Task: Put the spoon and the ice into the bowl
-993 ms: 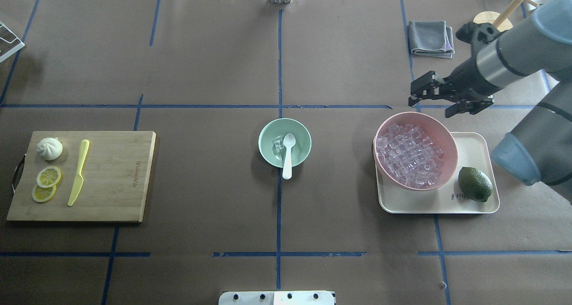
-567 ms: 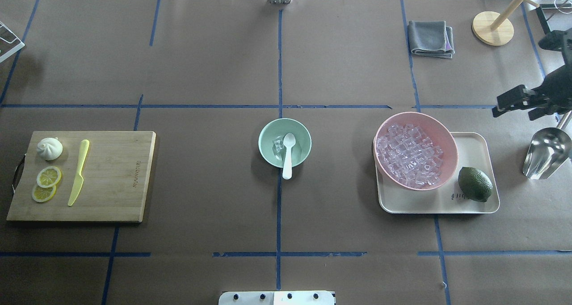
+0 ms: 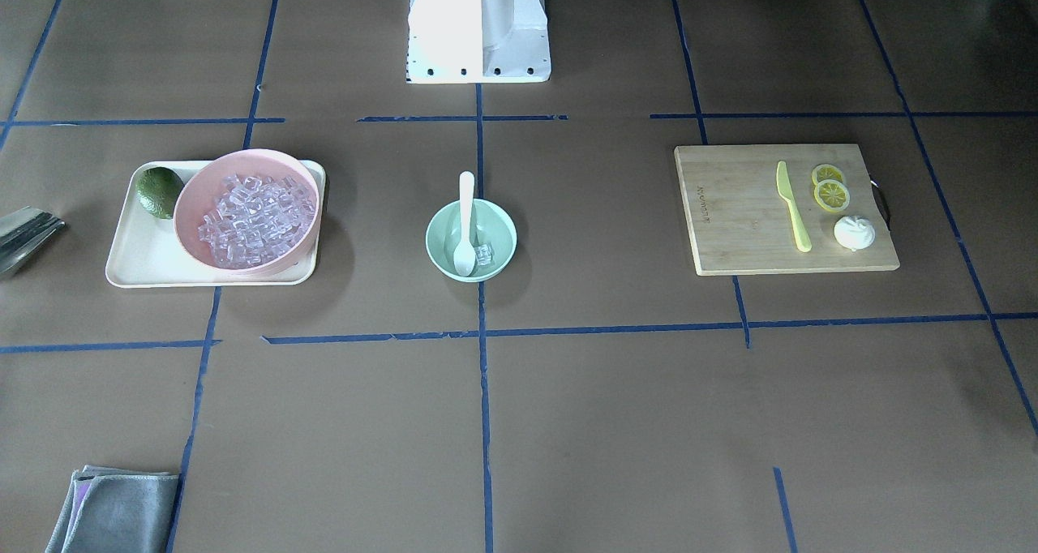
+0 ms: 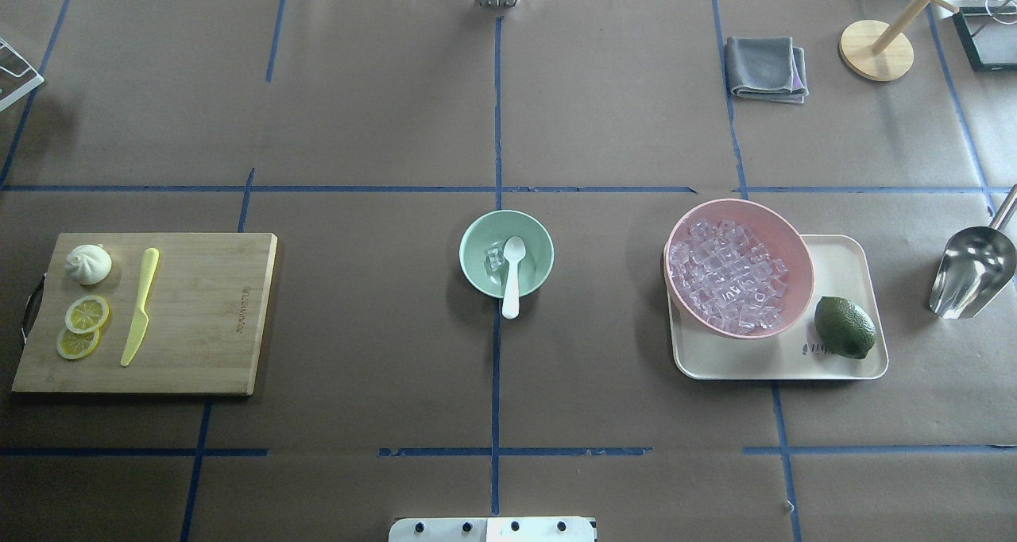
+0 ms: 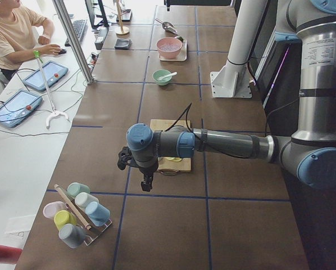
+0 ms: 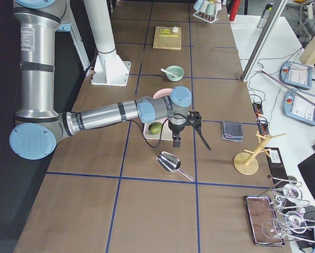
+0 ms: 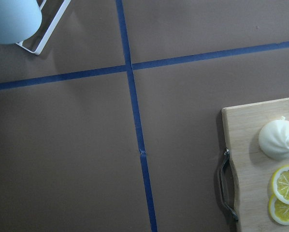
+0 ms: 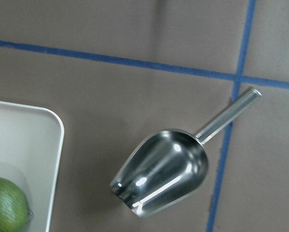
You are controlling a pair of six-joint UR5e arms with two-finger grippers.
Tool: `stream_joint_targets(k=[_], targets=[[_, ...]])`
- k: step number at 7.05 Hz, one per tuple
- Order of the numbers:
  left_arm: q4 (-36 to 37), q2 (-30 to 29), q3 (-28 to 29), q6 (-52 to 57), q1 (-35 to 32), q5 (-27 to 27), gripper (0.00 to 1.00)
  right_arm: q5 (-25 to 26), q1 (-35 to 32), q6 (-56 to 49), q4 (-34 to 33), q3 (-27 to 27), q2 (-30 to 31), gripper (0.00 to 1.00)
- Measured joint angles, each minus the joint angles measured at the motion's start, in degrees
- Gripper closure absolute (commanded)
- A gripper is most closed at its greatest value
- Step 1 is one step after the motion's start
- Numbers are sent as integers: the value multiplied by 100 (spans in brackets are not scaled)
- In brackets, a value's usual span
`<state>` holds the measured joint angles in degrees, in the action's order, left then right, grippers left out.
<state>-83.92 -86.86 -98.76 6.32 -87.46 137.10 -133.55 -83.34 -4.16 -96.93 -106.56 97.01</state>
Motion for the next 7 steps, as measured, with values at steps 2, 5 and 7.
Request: stream_joint_targets(k=[2, 5, 7], targets=[[177, -50, -23, -37, -1, 7, 0, -29, -592, -1099, -235, 391, 128, 1], [175, 36, -162, -143, -7, 18, 0, -136, -796, -1309, -237, 559, 130, 1], [209, 50, -270, -154, -7, 11, 0, -92, -786, -1283, -253, 526, 116, 0]])
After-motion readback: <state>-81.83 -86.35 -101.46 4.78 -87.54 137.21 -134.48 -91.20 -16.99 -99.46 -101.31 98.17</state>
